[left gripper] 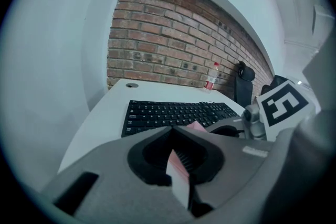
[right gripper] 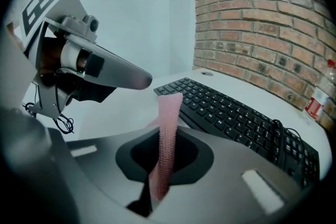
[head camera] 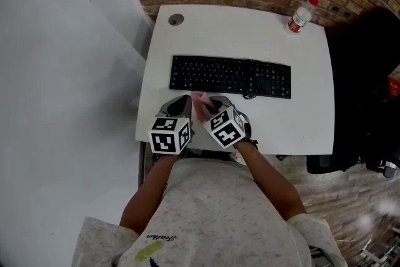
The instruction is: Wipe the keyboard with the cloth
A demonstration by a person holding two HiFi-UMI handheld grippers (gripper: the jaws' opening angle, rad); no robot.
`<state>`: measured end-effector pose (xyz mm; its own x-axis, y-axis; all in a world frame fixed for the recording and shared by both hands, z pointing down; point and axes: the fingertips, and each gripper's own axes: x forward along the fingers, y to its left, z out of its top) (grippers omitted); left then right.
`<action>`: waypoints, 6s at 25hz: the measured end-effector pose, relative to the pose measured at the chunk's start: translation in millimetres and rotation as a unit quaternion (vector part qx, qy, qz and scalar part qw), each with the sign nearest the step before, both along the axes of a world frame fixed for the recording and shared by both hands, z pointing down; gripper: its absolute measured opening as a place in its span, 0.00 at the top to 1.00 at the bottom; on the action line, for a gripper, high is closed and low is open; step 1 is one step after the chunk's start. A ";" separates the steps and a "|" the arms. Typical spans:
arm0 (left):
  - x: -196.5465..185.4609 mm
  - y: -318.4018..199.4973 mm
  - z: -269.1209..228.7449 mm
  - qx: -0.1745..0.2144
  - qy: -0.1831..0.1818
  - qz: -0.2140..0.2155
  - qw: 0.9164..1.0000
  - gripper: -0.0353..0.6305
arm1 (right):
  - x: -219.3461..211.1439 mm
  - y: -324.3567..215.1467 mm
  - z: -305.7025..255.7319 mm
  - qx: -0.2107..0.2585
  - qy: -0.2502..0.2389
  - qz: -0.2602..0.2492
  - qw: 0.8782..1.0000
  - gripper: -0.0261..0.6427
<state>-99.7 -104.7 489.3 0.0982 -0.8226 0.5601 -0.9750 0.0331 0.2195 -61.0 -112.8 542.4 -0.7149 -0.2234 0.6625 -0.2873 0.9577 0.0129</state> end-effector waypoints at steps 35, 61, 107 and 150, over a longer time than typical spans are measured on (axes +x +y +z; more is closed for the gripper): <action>139.3 -42.1 -1.9 0.014 -0.007 0.099 0.995 0.96 | 151.2 -43.7 1.1 0.007 -0.008 0.121 0.993 0.93; 213.5 -68.5 4.1 0.012 -0.009 0.165 0.986 0.95 | 245.4 -74.2 5.9 0.014 -0.006 0.204 0.979 0.93; 240.1 -100.1 2.2 0.020 0.015 0.201 0.979 0.96 | 331.4 -128.9 -18.0 -0.039 -0.093 0.395 0.913 0.93; 178.1 -106.7 0.9 0.022 0.024 0.067 0.997 0.96 | 295.6 -198.4 -27.6 -0.061 -0.094 0.317 0.942 0.93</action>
